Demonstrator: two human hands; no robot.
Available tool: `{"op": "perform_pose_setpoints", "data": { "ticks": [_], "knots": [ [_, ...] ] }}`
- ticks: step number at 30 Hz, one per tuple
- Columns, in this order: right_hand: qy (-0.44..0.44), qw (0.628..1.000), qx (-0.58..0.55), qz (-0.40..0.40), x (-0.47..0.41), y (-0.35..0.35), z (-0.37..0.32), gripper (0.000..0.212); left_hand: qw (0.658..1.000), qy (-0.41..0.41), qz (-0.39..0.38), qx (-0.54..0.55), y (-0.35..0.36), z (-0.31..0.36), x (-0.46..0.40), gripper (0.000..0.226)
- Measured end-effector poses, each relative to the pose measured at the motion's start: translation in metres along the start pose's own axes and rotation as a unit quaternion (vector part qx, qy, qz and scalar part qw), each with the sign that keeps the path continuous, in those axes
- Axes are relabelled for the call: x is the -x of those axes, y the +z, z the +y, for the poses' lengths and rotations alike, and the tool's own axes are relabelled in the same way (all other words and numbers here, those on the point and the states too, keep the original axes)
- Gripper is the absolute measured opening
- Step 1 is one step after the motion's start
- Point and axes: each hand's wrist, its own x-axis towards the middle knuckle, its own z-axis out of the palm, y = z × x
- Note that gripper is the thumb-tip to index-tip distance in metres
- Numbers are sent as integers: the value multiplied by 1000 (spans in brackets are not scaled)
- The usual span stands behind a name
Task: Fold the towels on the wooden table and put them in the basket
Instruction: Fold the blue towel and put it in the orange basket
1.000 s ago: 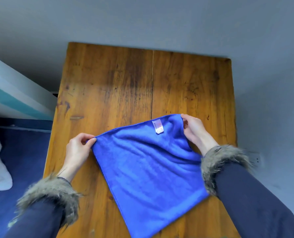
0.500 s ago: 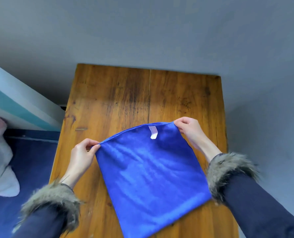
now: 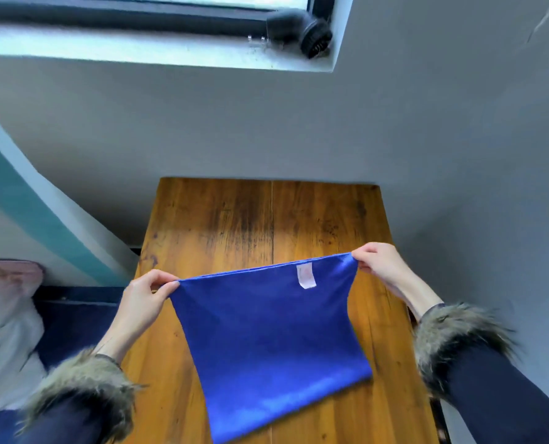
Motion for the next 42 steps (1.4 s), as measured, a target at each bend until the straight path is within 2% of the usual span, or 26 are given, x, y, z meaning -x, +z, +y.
{"op": "perform_pose_setpoints", "data": {
  "ticks": [5, 11, 15, 19, 23, 28, 32, 35, 36, 39, 42],
  "knots": [
    [-98, 992, 17, 73, 21, -31, -38, 14, 996, 81, 5, 27, -38, 55, -9, 18],
    [-200, 970, -30, 135, 44, -62, -88, 22, 978, 180, 55, 87, -81, 115, -12, 21],
    [-246, 955, 15, 166, 56, -74, -105, 25, 964, 221, 79, 127, -96, 134, -8, 25],
    [-263, 947, -3, 185, 64, -79, -111, 24, 961, 247, 73, 104, -105, 138, -3, 28],
    [-274, 946, -53, 166, 70, -79, -114, 24, 957, 283, 58, 32, -112, 136, 0, 31],
    [-286, 945, -62, 142, 75, -79, -121, 24, 959, 276, 59, -26, -114, 138, -3, 22],
    [-266, 953, 9, 148, 68, -73, -117, 22, 967, 234, 68, -79, -107, 134, -12, 17],
    [-237, 961, 70, 125, 57, -64, -111, 11, 974, 186, 57, -119, -97, 132, -24, 16],
    [-229, 961, 102, 120, 54, -61, -109, 14, 975, 173, 56, -125, -93, 131, -28, 16],
    [-230, 950, 173, 120, 46, -56, -113, 21, 975, 160, 93, -124, -86, 137, -38, 15],
    [-242, 940, 176, 165, 37, -55, -125, 22, 965, 195, 141, -107, -85, 153, -43, 15]
  ]
}}
